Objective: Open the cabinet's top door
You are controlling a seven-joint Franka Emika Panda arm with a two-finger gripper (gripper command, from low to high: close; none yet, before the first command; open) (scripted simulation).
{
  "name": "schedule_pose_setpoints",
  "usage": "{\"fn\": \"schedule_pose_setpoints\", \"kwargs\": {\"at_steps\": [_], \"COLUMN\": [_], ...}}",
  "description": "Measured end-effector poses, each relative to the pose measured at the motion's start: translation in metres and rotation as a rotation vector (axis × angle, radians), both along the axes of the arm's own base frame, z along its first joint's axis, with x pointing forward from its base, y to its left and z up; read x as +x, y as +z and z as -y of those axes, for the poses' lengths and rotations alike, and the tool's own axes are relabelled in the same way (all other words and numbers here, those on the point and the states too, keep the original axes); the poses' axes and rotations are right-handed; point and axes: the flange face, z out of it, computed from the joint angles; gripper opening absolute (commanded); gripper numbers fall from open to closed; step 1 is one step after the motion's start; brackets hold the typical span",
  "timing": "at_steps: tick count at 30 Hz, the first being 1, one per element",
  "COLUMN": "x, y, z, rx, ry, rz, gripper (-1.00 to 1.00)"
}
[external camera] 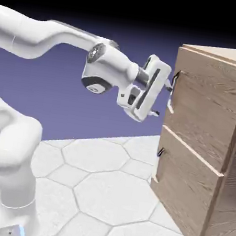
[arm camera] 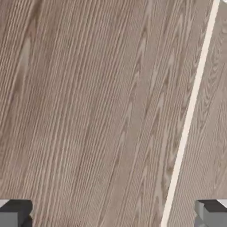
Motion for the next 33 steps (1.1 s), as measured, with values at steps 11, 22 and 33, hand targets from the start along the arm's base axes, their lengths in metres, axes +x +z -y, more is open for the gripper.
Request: {"fn": "schedule_pose_setpoints", "kwargs": {"at_steps": [11, 22, 33], "x": [-0.005, 0.001, 0.019], "y": [0.001, -0.013, -0.04], "z": [-0.02, -0.049, -0.082], "rx": [0.483, 0.971, 1.462], "ry": [-0.207, -0.349, -0.434], "rz": [0.131, 0.259, 0.371], "gripper": [0.0, 0.0, 0.0]}}
